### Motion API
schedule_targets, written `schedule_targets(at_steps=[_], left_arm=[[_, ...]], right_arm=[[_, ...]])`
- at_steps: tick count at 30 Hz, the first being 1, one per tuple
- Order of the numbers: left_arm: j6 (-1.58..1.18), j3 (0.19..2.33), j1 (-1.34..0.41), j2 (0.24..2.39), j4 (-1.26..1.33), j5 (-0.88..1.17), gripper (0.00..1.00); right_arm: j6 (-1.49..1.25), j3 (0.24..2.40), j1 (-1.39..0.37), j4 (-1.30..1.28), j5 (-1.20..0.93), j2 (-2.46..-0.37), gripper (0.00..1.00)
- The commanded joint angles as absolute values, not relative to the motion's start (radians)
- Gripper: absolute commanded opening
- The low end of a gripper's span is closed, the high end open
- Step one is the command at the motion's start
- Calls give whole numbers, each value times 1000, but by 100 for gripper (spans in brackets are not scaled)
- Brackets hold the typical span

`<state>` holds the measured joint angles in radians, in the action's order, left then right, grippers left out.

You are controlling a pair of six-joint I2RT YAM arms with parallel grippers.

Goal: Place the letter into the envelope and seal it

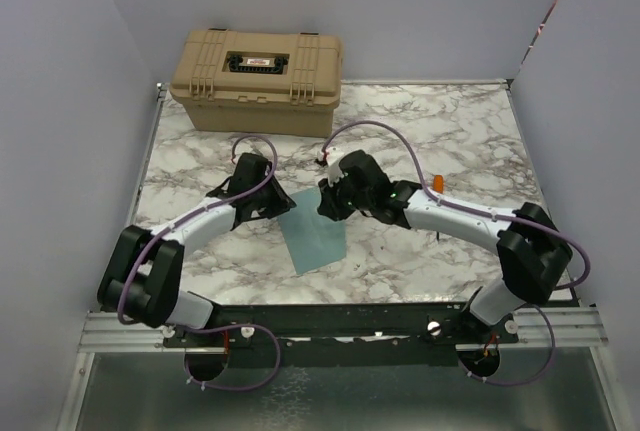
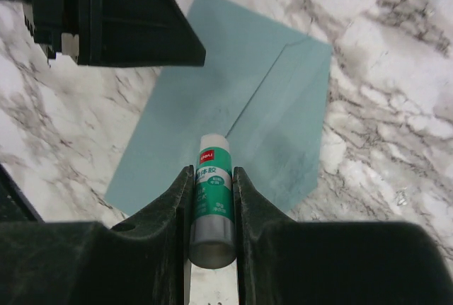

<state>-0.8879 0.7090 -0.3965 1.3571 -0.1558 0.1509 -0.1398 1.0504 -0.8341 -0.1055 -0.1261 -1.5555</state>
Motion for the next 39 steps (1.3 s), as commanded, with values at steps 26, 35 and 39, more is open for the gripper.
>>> schedule_targets(at_steps=[26, 35, 39], left_arm=[[-952, 520, -385, 1461, 94, 304, 0], [-970, 433, -373, 1376, 165, 362, 0], [-990, 384, -368, 1391, 133, 368, 0]], right_arm=[[-321, 1072, -905, -193, -108, -1693, 1], [-344, 1205, -937, -257, -21, -1798, 1], [-362, 1269, -960, -320, 85, -1856, 1]])
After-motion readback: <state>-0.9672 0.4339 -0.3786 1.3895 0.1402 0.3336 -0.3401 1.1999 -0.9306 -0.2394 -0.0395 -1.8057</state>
